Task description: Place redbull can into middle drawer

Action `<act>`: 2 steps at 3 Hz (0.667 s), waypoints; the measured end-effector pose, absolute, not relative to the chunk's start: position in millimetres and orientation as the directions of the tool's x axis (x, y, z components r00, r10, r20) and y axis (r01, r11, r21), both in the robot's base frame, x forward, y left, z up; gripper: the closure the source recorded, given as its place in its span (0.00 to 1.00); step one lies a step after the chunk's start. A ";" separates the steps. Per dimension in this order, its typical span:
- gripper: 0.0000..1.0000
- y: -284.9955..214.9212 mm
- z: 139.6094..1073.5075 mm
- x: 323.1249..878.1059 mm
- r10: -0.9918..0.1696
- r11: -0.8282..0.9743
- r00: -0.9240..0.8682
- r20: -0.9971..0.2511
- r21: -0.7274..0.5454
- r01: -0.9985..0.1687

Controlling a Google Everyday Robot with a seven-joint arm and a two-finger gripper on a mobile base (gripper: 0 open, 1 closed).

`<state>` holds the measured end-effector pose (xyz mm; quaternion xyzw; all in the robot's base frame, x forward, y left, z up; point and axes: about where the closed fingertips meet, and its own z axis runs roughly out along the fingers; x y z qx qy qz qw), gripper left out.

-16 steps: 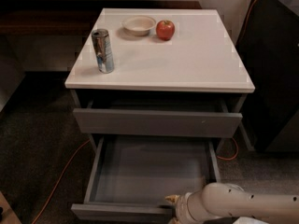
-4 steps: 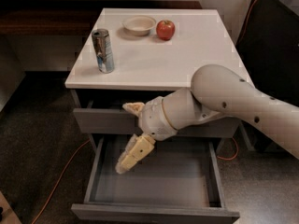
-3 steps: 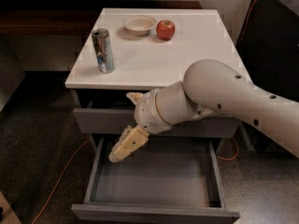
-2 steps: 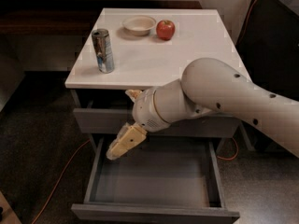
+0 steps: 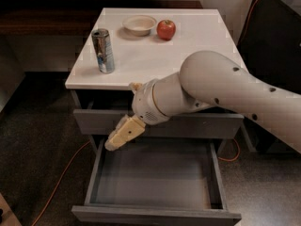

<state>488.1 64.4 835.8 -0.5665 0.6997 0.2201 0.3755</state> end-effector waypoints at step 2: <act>0.00 85.2 860.5 564.7 -0.590 0.373 -0.136 -0.796 -0.119 -0.920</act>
Offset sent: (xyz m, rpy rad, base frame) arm 0.1036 0.0199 0.0285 0.0479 -0.0049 -0.1618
